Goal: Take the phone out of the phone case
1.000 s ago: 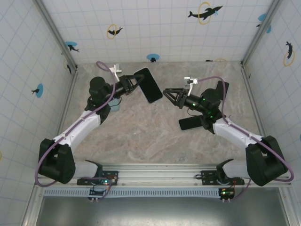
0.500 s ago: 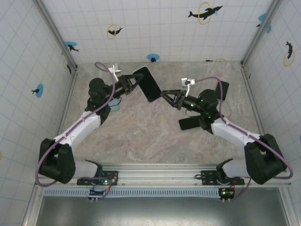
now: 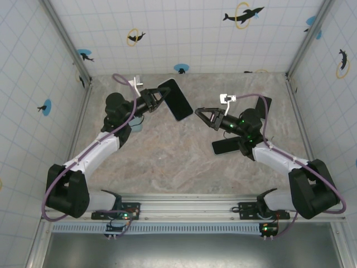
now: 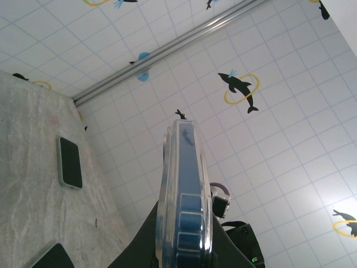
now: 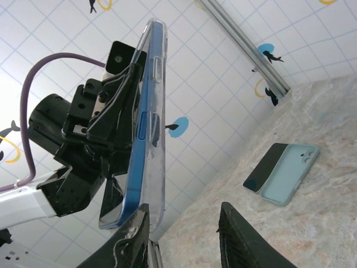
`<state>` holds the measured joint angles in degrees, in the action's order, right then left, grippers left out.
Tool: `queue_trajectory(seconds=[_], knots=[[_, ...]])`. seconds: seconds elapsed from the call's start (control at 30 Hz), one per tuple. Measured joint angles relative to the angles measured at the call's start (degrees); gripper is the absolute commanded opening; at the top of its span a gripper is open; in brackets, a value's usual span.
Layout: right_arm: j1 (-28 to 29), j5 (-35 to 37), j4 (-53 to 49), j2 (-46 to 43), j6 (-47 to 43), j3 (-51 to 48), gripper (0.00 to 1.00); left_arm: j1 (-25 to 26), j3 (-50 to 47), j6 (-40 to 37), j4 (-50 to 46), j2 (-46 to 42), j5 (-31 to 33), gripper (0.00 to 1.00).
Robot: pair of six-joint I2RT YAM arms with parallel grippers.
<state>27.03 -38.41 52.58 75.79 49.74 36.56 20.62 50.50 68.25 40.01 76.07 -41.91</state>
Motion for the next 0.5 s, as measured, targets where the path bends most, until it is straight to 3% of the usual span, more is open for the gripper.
queue_trajectory(seconds=[0.5], knots=[[0.76, -2.29, 5.44, 2.75, 4.04, 0.00, 0.36, 0.15, 0.00, 0.63, 0.76, 0.00, 0.00, 0.00]])
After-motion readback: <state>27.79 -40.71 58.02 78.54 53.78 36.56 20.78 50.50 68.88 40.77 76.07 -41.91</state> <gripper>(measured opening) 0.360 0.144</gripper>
